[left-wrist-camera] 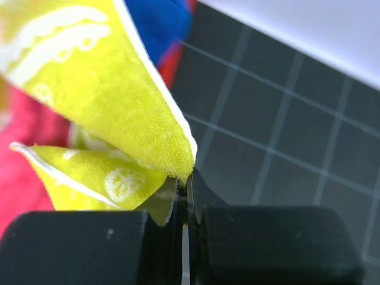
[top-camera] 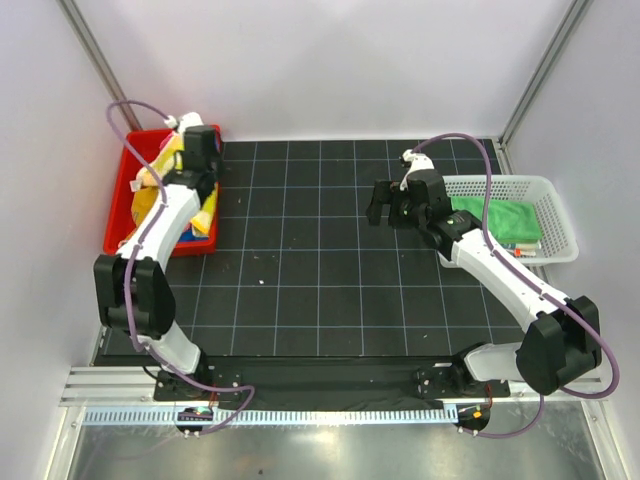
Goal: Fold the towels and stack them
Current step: Grab crumpled towel, then move the towel to the center of the board
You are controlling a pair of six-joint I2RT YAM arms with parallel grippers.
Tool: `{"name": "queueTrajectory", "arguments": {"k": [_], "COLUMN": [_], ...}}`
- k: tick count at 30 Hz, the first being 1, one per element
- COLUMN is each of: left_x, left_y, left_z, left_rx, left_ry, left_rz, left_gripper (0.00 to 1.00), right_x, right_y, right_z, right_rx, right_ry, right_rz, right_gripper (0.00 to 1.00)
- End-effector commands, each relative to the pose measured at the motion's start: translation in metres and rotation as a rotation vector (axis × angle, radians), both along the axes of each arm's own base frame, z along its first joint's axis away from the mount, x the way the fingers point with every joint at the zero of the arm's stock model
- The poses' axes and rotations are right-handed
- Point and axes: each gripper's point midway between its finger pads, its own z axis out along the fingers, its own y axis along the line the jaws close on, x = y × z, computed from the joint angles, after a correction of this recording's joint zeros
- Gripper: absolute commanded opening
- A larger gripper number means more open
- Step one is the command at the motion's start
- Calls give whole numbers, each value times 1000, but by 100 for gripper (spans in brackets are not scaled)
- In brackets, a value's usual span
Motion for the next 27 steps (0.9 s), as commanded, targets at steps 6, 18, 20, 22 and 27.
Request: {"name": "queueTrajectory", "arguments": {"k": [6, 18, 20, 22, 27], "left_x": [-62, -212, -234, -266, -296], "left_y": [-154, -313, -325, -344, -349], "left_z": [-24, -80, -84, -83, -93], "left_rx": [-90, -168, -207, -244, -245], "left_ry": [19, 85, 90, 105, 137], "left_rz": [-318, -698, -734, -807, -837], "left_gripper": [0, 0, 0, 0, 15], "right_x": [8, 15, 16, 18, 21], "right_y": [-17, -30, -30, -27, -15], "right_z": [18, 4, 0, -4, -19], "right_rx": [-39, -48, -50, -51, -35], "right_ry": [-78, -49, -40, -31, 18], "right_rz": [-80, -147, -145, -138, -93], "right_gripper": [98, 98, 98, 98, 97]}}
